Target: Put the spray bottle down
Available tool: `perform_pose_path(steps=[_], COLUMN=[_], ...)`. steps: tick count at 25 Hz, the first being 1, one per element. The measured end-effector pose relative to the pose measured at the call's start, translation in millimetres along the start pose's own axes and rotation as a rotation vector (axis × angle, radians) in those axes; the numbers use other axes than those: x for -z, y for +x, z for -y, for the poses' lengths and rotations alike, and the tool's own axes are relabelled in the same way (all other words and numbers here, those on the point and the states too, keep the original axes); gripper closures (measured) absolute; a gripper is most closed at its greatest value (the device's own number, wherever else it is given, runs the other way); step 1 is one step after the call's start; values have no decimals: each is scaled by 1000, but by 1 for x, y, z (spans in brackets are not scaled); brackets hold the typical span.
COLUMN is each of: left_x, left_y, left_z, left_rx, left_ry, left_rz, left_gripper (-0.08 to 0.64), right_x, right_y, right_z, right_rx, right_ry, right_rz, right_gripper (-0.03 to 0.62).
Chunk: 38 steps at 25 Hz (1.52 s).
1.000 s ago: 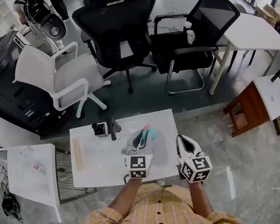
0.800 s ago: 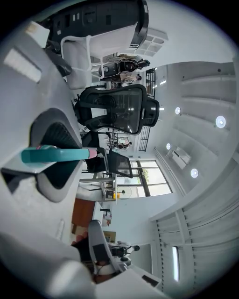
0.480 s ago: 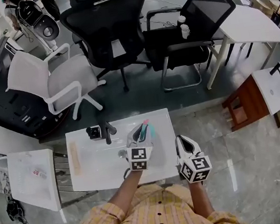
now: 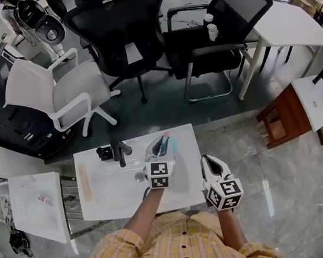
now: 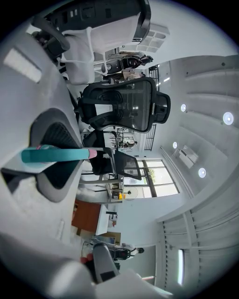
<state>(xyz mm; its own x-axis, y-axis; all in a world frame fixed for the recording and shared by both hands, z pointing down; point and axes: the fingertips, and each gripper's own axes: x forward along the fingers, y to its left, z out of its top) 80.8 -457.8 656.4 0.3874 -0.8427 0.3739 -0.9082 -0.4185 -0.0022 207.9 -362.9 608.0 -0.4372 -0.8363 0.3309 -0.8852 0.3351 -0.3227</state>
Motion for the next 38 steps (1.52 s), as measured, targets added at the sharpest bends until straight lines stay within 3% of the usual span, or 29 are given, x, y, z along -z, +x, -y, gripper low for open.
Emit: perform_pose_path(steps=[20,38], left_x=[3,-1], left_y=[35,52], left_z=[2,-3], left_rx=[14,-3], left_ry=[24,-19], left_rz=[-45,-66], left_gripper=[491,488], right_x=[-1,-7], right_y=[4,-5], right_z=[19,27], right_rx=[7,17], right_ry=[12,-2], right_rz=[-5,10], right_gripper=[593,594])
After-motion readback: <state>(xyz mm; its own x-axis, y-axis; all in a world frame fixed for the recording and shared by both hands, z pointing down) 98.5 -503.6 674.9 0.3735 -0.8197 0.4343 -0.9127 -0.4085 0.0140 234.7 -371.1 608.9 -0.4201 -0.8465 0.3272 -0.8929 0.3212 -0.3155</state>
